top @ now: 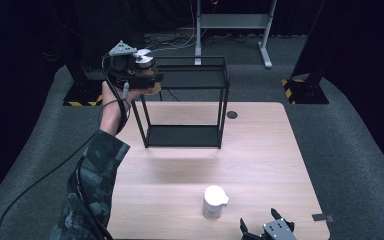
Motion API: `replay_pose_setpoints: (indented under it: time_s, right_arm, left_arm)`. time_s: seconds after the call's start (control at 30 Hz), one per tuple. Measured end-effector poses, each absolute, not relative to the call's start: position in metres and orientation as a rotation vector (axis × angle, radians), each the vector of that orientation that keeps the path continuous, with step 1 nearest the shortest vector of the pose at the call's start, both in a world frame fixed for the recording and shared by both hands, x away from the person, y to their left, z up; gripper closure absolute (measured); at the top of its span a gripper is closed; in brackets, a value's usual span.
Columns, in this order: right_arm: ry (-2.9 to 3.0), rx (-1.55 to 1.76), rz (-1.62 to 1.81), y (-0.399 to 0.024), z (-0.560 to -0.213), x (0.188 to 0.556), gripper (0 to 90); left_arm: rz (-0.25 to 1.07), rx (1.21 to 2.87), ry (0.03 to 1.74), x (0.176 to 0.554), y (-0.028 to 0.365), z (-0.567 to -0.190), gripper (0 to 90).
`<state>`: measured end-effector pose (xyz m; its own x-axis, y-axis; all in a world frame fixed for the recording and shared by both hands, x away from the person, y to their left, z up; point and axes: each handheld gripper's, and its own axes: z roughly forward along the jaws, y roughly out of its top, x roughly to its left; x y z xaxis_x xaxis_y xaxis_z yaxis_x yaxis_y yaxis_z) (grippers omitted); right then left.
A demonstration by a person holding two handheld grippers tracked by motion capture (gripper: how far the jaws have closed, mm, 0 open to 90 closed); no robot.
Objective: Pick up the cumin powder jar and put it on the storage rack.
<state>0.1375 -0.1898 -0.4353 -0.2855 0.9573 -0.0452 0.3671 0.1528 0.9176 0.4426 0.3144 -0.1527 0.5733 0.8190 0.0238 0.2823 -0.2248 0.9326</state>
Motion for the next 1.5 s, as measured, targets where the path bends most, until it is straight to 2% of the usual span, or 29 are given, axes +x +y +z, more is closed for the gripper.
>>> replay_pose_setpoints:
  time_s: [0.77,1.5]
  right_arm:
    - [1.750,1.279,1.122,-0.194,-0.436,0.137,0.0]
    - [1.750,1.277,1.128,-0.195,-0.436,0.137,0.0]
  left_arm:
    - [0.700,1.811,1.052,0.490,0.303,-0.149,31.0]
    - [0.716,1.752,1.094,0.497,0.301,-0.157,30.9]
